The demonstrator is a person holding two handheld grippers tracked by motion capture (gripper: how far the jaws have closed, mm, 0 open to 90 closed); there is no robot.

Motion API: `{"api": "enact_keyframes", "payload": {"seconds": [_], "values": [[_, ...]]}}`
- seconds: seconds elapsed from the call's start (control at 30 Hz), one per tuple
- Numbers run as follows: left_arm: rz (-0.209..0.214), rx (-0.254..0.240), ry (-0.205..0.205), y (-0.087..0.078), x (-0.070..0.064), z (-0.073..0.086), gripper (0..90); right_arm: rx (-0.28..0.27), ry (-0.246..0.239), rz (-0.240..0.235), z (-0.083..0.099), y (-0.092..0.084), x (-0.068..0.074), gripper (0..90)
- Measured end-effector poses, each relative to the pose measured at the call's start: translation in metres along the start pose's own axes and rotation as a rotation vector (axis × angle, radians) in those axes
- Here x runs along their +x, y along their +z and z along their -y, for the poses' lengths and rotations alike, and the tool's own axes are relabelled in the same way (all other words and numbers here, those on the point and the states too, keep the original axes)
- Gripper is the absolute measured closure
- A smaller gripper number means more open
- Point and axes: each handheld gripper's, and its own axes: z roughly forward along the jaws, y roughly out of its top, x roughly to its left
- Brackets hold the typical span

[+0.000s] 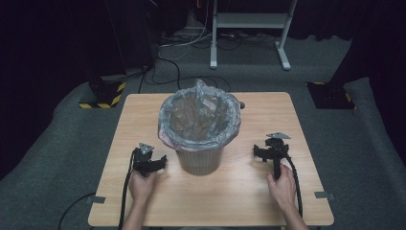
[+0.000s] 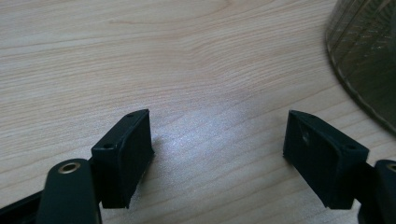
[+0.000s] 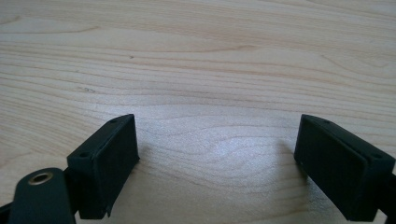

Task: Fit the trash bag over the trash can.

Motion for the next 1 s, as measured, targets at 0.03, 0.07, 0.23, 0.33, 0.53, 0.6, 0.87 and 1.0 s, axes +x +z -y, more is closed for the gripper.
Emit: {"api": "enact_keyframes", "payload": {"seconds": [0.03,0.07,0.23,0.33,0.53,0.6,0.87,1.0], "values": [[0.000,0.000,0.000,0.0000,0.0000,0.0000,23.7,0.001,0.000,0.004,0.0000,0.0000,0.0002,13.2],[0.000,0.000,0.000,0.0000,0.0000,0.0000,23.7,0.001,0.000,0.005,0.0000,0.0001,0.0002,13.1],[0.000,0.000,0.001,0.0000,0.0000,0.0000,23.7,0.001,0.000,0.006,0.0000,0.0001,0.0003,13.1],[0.000,0.001,0.001,-0.0001,0.0001,0.0000,23.7,0.002,0.006,0.013,-0.0001,0.0002,0.0011,12.8],[0.002,0.002,-0.001,-0.0006,-0.0004,0.0005,23.7,0.001,0.016,0.026,0.0025,-0.0025,0.0033,13.1],[0.002,0.003,0.000,-0.0011,-0.0007,0.0009,23.6,-0.001,0.004,0.017,0.0029,-0.0030,0.0039,14.0],[0.001,0.003,-0.001,-0.0008,-0.0007,0.0007,23.6,-0.004,0.009,0.019,0.0017,-0.0018,0.0048,15.2],[-0.001,0.003,0.000,-0.0004,-0.0007,0.0003,23.6,-0.004,0.008,0.018,0.0017,-0.0019,0.0048,15.4]]}}
